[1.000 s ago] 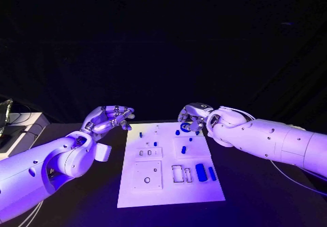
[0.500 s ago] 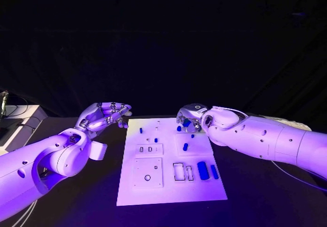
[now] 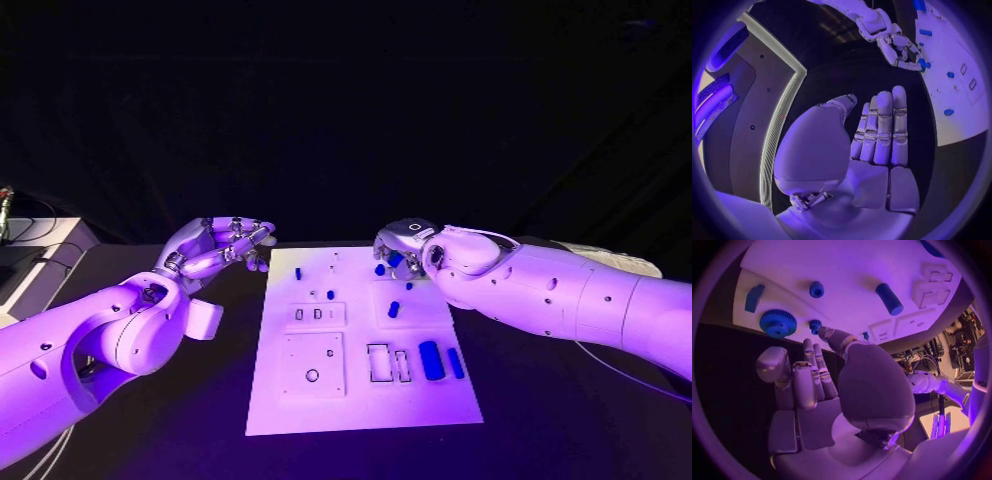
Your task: Assemble the parts on the task board
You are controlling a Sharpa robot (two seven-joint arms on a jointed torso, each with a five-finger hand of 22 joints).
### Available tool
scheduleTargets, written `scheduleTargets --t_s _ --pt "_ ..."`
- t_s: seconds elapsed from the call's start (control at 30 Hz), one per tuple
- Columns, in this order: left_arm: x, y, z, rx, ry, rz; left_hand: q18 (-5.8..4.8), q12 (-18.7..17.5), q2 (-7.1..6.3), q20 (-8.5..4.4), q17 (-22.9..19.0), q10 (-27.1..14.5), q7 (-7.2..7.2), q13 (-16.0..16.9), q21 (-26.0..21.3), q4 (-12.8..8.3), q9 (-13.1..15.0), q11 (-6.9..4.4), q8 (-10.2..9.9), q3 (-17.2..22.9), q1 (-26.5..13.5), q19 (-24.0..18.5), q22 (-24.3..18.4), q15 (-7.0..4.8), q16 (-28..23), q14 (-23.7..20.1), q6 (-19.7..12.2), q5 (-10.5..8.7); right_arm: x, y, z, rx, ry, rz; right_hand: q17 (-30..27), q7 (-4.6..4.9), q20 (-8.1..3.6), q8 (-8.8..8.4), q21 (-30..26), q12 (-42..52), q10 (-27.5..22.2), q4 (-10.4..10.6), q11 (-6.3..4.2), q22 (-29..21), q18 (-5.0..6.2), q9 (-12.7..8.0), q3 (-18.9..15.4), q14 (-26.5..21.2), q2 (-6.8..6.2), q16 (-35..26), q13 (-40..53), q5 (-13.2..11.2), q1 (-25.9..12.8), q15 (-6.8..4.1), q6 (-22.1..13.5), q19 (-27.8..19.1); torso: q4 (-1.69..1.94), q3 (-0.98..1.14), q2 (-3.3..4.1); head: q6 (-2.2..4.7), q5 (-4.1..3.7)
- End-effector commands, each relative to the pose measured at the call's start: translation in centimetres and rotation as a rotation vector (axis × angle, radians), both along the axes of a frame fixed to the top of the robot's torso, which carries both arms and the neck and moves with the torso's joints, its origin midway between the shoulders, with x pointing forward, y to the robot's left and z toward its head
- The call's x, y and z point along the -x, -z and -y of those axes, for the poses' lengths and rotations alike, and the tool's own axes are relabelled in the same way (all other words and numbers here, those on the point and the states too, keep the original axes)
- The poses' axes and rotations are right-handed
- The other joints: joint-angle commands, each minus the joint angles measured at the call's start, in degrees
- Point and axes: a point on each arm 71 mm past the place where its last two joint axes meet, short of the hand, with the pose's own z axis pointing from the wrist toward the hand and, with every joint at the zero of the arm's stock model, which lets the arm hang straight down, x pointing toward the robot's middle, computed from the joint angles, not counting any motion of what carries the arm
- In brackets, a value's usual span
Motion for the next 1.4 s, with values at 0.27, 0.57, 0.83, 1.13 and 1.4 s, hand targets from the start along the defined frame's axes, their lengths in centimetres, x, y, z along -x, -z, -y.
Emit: scheduleTargets --t_s 0.27,0.57,0.83,1.13,1.4 --pt "0.06 -0.12 0.23 -0.002 0.022 0.003 0.58 0.1 0.02 0.14 0.1 -0.1 0.07 0.1 0.4 0.2 0.1 0.18 -0.3 0.1 -0.5 -0.4 0.1 0.09 0.3 -0.3 -0.4 -0.24 -0.45 0.07 -0.19 0.039 0.016 0.005 0.3 0.13 0.05 -0.14 0.0 0.0 -0.2 0.7 0.04 0.5 -0.56 0.3 0.3 3.2 0.57 0.6 0.0 -0.1 0.1 0.28 0.0 0.0 0.25 -0.08 0.77 0.24 -0.24" --pt "0.03 -0.15 0.17 -0.002 0.020 0.003 0.57 0.1 0.11 0.16 0.2 -0.1 0.09 0.1 0.5 0.3 0.1 0.18 -0.3 0.1 -0.5 -0.5 0.2 0.11 0.3 -0.4 -0.4 -0.21 -0.65 0.18 -0.39 0.049 0.016 -0.006 0.5 0.19 0.07 -0.04 0.2 0.1 0.1 0.9 0.06 0.9 -0.63 0.5 0.5 3.2 0.90 0.9 0.0 0.1 0.1 0.30 0.1 0.2 0.23 -0.11 1.19 0.50 -0.36" --pt "-0.02 -0.15 0.21 -0.001 0.021 0.003 0.57 0.1 0.15 0.17 0.2 -0.1 0.12 0.1 0.6 0.3 0.1 0.20 -0.4 0.2 -0.5 -0.5 0.2 0.11 0.4 -0.4 -0.5 -0.20 -0.66 0.36 -0.45 0.062 0.016 -0.027 0.6 0.21 0.05 0.23 0.4 0.3 1.0 1.1 -0.04 1.2 -0.67 0.8 0.9 3.2 1.21 1.1 0.2 0.2 0.2 0.26 0.6 0.4 0.17 -0.12 1.41 0.49 -0.43" --pt "-0.05 -0.16 0.12 -0.002 0.018 0.003 0.57 0.1 0.15 0.17 0.2 -0.1 0.12 0.1 0.6 0.3 0.1 0.20 -0.4 0.2 -0.5 -0.5 0.2 0.11 0.4 -0.4 -0.5 -0.20 -0.53 0.33 -0.65 0.056 0.003 -0.026 0.9 -0.25 -0.34 1.52 1.4 0.7 4.8 1.8 -0.78 3.0 -0.95 2.0 1.6 3.1 2.14 1.7 0.5 0.4 0.3 -0.27 2.6 1.2 0.38 -0.11 1.68 0.64 -0.52" --pt "-0.09 -0.13 0.03 -0.004 0.015 0.000 0.58 0.1 0.28 0.19 0.2 -0.2 0.16 0.1 0.8 0.2 0.1 0.23 -0.4 0.3 -0.5 -0.7 0.3 0.14 0.5 -0.5 -0.5 -0.18 -0.50 -0.11 -0.64 0.009 0.007 0.020 0.9 -1.39 -1.33 3.76 2.1 0.8 8.9 1.7 -2.09 4.5 -1.16 4.3 3.1 3.1 5.16 2.2 1.1 -2.7 1.9 -1.37 5.1 1.7 0.41 -0.16 1.96 0.82 -0.48"
